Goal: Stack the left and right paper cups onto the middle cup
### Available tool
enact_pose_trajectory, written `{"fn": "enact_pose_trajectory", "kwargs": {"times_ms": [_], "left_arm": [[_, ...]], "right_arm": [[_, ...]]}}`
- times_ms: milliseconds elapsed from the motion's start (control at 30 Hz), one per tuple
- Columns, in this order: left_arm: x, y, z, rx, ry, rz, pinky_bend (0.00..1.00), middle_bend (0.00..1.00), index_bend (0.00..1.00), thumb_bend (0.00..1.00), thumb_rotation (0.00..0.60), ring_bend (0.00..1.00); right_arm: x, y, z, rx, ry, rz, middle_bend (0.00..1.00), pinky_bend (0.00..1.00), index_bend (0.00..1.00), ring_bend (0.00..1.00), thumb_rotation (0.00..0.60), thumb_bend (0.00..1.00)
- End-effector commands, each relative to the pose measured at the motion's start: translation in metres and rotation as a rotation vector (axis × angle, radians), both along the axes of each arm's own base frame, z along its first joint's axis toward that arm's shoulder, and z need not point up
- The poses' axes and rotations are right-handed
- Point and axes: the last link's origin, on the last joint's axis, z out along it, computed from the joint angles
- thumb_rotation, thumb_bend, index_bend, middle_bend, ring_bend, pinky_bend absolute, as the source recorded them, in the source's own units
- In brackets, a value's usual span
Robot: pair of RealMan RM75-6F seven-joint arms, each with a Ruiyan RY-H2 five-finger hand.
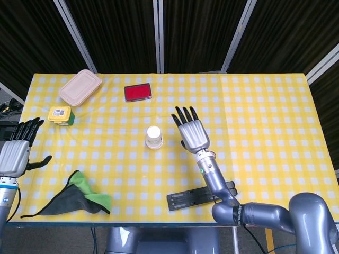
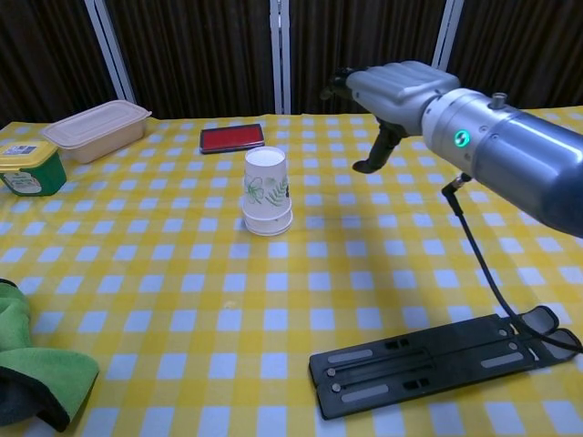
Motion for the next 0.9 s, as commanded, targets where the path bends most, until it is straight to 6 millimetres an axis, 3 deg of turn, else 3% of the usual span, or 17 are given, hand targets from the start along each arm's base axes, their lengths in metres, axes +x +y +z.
{"fn": "enact_pose_trajectory", "kwargs": {"times_ms": [33,233,600,900], "left_arm": [[0.0,0.001,-0.003,0.001,0.009,0.001,0.0,0.0,0.0,0.23,0.6,0.0],[-0.002,0.0,-0.015,-0.018,0.03,-0.006,0.0,0.0,0.0,0.11,0.6,0.0],[-0.019,-0.015,-0.035,0.011,0.074,0.013,0.0,0.0,0.0,0.1,0.6,0.0],[-0.03,-0.029,-0.041,0.021,0.09,0.022,0.0,0.0,0.0,0.1,0.6,0.0]], "right_arm": [[-0.053,0.016,0.028,-0.06,-0.014,-0.026,0.0,0.0,0.09,0.0,0.6,0.15],[-0.118,0.04,0.06,-0.128,-0.025,-0.066,0.0,0.0,0.03,0.0,0.6,0.15],[-0.243,0.107,0.115,-0.214,-0.054,-0.248,0.0,0.0,0.0,0.0,0.6,0.15],[-0.256,0.121,0.125,-0.216,-0.062,-0.231,0.0,0.0,0.0,0.0,0.6,0.15]]}}
